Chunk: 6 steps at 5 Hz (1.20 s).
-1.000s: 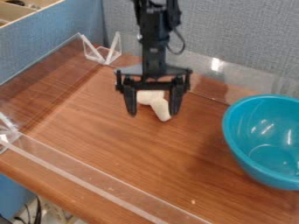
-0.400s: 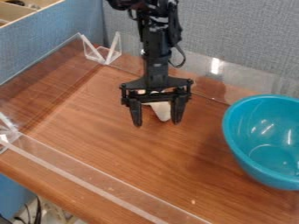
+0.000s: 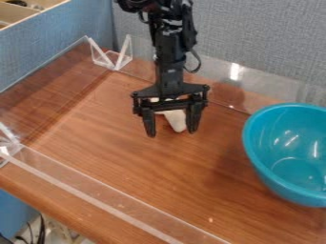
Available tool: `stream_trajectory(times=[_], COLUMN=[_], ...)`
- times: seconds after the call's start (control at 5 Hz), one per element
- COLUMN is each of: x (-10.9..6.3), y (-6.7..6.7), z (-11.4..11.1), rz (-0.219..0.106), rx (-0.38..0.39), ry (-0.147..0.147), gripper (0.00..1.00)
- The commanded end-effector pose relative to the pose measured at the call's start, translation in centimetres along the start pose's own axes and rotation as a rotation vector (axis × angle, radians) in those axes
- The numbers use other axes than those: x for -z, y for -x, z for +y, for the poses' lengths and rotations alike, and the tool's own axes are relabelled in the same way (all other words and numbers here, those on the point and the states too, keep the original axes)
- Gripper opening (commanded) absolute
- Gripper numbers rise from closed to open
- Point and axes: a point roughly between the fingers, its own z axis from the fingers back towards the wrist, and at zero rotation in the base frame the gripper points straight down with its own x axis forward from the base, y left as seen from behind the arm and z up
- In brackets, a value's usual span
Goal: Put the mushroom in the blue bowl
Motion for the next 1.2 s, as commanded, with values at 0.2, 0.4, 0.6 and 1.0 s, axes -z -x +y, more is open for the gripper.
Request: stream_trajectory(times=[0.2,0.4,0.6,1.0], x=[-1.5,-1.5,-1.4,-1.2], y=[-1.7,-2.1,-2.4,-2.9], z=[-0.3,-0.4,-0.4,-0.5], rz=[-0.066,-0.073,-0.08,-0.091], rx=[-0.042,-0.053,-0.062,-0.078], ry=[0.041,0.04,0.038,0.034], gripper=[1.0,1.0,1.0,1.0])
